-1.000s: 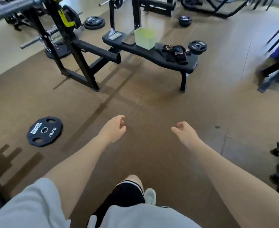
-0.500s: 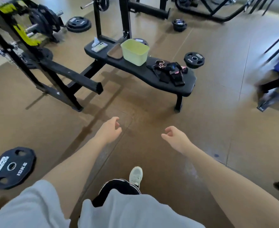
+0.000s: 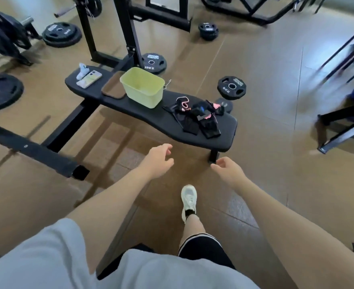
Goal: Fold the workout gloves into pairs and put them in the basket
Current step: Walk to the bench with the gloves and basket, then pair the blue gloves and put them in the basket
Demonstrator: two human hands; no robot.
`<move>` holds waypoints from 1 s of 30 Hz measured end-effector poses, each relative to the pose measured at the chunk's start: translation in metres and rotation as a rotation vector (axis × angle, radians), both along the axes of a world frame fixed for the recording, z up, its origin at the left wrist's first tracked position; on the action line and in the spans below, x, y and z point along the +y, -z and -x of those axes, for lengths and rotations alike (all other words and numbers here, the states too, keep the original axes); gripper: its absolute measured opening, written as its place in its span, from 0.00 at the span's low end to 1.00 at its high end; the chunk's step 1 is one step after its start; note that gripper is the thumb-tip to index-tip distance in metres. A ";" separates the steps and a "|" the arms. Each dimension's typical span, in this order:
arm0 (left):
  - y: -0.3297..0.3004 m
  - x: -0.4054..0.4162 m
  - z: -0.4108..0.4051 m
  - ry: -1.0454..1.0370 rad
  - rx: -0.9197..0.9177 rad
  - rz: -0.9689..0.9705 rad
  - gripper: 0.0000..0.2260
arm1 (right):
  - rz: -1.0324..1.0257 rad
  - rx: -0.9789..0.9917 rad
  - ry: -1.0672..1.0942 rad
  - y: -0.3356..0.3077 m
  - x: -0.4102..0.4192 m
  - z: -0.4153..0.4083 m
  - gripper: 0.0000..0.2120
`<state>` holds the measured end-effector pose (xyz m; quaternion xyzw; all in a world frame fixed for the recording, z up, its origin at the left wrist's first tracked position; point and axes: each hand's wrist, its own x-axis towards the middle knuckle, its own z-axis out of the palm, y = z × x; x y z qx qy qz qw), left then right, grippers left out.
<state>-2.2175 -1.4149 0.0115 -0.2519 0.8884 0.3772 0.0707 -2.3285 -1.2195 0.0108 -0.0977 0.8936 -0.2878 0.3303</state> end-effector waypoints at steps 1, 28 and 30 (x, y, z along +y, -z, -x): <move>0.003 -0.010 0.019 -0.016 -0.007 -0.009 0.21 | 0.002 0.000 -0.010 0.002 -0.011 0.024 0.19; 0.060 -0.370 0.247 -0.372 -0.250 -0.120 0.21 | -0.315 -0.094 -0.762 0.065 -0.389 0.299 0.16; 0.059 -0.398 0.275 -0.272 -0.259 -0.141 0.21 | -0.348 -0.138 -0.691 0.067 -0.409 0.312 0.15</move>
